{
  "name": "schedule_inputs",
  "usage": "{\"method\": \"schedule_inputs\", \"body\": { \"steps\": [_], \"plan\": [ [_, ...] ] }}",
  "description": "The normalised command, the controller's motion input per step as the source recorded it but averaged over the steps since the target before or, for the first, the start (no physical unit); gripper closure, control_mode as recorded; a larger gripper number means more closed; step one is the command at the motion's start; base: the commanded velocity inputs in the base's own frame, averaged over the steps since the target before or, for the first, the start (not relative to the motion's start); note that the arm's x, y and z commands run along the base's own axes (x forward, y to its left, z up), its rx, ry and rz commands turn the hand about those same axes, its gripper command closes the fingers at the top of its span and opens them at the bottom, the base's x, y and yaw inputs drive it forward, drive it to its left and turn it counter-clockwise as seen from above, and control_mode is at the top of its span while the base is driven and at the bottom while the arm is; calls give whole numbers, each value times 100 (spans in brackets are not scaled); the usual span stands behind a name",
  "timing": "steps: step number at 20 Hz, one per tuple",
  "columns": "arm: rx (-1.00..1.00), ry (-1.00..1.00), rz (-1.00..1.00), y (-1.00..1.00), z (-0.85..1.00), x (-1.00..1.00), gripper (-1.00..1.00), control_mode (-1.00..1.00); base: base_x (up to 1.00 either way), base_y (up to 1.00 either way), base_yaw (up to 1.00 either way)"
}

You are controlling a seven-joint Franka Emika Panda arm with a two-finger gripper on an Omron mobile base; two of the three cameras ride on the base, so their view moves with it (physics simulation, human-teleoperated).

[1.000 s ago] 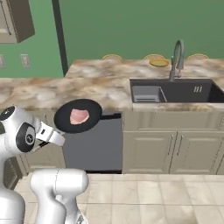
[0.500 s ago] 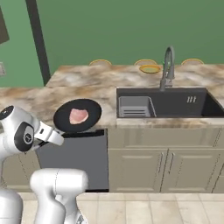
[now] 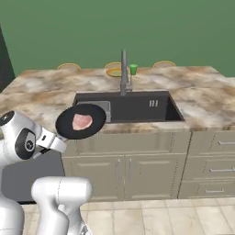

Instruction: Pick up the pan with the steak in it and place it on the dining table. Then place the steak on the plate.

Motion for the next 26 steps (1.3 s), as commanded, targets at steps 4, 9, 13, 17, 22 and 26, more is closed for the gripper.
{"method": "schedule_inputs", "body": {
  "steps": [4,9,13,17,22,26],
  "plan": [
    [0,0,0,0,0,0,100,100,28,-98,-15],
    [0,0,0,0,0,0,100,100,35,-99,-12],
    [0,0,0,0,0,0,100,100,37,-98,-12],
    [0,0,0,0,0,0,100,100,39,-98,-11],
    [0,0,0,0,0,0,100,100,43,-99,-10],
    [0,0,0,0,0,0,100,100,44,-100,-9]
  ]
}}
